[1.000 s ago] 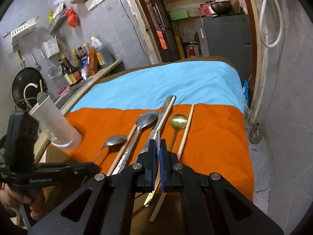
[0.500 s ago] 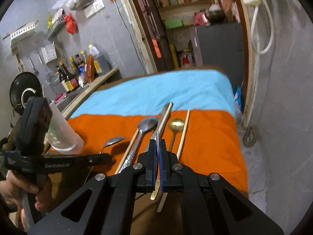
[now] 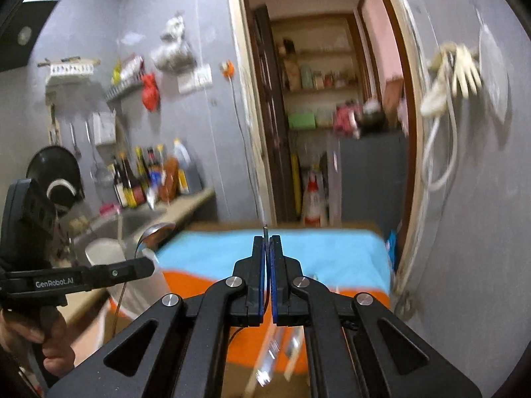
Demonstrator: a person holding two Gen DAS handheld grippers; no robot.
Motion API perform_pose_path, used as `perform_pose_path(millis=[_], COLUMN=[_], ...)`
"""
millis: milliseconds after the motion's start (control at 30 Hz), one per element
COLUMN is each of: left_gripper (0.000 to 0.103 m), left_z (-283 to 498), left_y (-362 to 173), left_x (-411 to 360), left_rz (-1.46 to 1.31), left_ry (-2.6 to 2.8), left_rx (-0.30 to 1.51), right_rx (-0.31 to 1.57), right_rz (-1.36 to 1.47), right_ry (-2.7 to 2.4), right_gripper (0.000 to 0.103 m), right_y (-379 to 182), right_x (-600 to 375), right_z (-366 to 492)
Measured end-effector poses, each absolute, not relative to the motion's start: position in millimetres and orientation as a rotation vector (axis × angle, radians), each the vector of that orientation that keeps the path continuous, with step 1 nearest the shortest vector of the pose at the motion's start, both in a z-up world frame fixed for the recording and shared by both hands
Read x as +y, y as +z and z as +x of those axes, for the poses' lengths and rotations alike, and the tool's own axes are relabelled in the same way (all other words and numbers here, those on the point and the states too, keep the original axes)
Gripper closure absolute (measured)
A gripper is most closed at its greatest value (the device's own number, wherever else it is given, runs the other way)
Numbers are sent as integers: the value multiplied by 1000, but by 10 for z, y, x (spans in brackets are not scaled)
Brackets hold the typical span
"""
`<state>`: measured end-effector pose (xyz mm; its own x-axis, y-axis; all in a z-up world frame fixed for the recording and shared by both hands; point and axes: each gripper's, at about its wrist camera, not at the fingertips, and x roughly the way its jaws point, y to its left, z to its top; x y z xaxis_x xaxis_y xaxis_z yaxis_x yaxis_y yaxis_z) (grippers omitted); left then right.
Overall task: Organize utensils
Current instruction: 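Lift the spoon and fork up over the white utensil holder, then open both tools to drop the spoon and fork into the holder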
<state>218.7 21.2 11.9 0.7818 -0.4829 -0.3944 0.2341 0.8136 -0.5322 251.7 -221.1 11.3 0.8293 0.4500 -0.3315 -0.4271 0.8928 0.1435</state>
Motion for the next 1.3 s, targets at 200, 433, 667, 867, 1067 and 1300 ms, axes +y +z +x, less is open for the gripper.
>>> perform_pose_path(millis=[200,433,667,867,1067,1300], left_gripper=[101,101,101,101,101,98], left_z=[2229,2398,2573,2526,2401,2309], left_y=[433,303,-82,-274,-403,-470], left_x=[894,1674,2103,1981,1781,1691], left_rz=[-497,-552,-592,-516,-437,-427], left_ry=[-296,-178,-134,-122,-90,-112], left_rx=[412,271,220,218,219,301], right_rx=[226,136,170,214,248,304], right_rz=[68,23,-102,-180,-176,-109], right_ry=[511,562,582,590,612,663], right_gripper=[102,102,102,102,102,100], right_y=[623,813,416,99,-56,-101], right_x=[-1767,-1154,-575,-406,-425,-495], right_z=[2580,2739,2844,2863,2874,2885])
